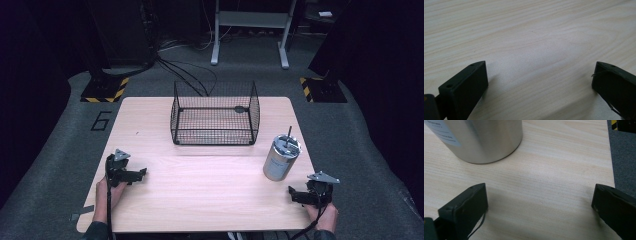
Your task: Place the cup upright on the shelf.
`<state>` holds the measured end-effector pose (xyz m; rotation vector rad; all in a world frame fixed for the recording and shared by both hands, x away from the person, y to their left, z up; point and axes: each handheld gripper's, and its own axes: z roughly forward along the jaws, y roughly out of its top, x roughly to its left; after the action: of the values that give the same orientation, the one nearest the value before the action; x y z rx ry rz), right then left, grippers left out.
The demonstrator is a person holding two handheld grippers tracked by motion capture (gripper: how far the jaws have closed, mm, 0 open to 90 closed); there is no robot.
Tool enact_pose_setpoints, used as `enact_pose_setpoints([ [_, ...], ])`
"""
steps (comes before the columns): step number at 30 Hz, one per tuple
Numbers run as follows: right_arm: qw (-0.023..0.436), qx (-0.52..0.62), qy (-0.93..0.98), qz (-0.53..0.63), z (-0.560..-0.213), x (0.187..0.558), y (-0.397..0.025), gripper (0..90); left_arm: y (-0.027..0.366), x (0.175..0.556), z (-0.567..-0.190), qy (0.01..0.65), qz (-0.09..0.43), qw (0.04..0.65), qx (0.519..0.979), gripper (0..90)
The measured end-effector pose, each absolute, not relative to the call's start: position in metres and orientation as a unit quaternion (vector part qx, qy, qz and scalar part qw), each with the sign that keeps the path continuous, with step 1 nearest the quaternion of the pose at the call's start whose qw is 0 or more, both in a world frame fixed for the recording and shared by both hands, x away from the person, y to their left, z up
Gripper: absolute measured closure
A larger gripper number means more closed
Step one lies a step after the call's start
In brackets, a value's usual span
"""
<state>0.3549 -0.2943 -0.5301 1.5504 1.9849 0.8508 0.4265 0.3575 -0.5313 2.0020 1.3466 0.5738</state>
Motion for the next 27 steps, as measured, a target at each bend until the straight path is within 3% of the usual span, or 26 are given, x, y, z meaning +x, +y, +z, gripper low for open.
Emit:
enact_pose_setpoints([
  [27, 0.236, 0.569, 0.727, 0.303, -0.527, 0.358, -0.291, 0.0, 0.359, 0.443, -0.532, 0.526, 0.232, 0.324, 0.751, 0.5],
])
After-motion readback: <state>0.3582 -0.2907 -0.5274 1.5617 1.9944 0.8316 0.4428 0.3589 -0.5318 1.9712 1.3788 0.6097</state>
